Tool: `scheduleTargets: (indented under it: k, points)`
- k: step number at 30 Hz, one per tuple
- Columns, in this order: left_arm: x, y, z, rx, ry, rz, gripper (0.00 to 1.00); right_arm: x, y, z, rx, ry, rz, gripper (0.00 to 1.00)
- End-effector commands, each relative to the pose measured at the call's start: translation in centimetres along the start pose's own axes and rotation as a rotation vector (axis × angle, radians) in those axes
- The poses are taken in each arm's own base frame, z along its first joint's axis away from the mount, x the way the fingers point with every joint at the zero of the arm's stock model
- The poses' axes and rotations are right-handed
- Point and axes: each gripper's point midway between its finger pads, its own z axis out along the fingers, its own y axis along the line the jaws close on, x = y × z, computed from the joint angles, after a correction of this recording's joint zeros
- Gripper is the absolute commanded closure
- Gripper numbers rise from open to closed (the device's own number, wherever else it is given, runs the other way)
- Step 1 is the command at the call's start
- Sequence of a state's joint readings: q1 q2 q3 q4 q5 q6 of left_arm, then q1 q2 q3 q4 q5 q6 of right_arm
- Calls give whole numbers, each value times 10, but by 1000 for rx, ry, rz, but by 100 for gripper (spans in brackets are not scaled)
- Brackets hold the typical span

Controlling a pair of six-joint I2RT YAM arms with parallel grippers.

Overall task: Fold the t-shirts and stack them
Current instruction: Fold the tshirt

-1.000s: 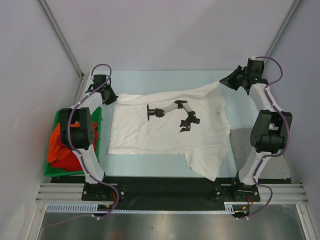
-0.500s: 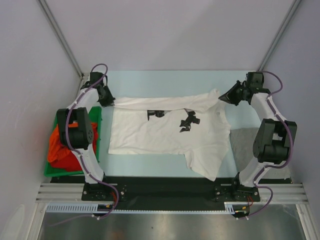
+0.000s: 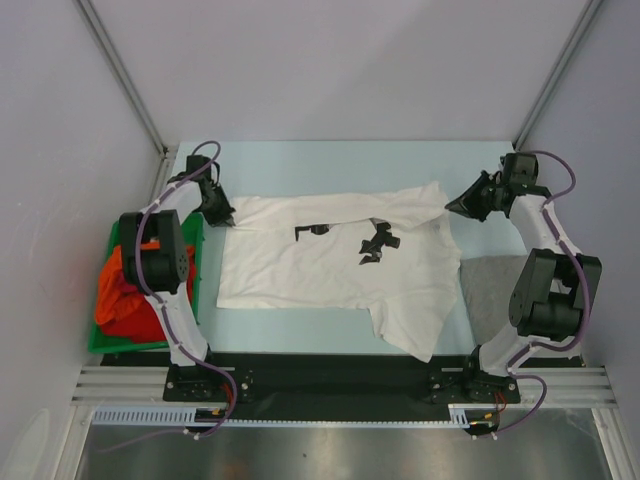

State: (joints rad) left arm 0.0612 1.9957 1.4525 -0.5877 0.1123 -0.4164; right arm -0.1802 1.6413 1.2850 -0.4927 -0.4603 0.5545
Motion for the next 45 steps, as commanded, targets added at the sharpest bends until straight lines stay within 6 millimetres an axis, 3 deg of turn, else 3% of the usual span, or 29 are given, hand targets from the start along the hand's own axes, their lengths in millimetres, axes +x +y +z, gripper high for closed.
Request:
scheduleTargets:
  k: [1, 21, 28, 38, 45]
  points:
    - [-7, 0, 1, 7, -8, 11, 100, 7, -2, -10, 1, 3, -16, 100]
    - [-21, 14, 1, -62, -24, 48, 100, 22, -15, -24, 40, -4, -13, 100]
    - [-16, 22, 8, -81, 0, 46, 100, 42, -25, -26, 58, 11, 16, 100]
    - [-18, 20, 11, -74, 1, 43, 100, 66, -48, -8, 97, 42, 47, 100]
    - [-19, 23, 11, -91, -1, 45, 100, 69, -43, -9, 95, 51, 47, 100]
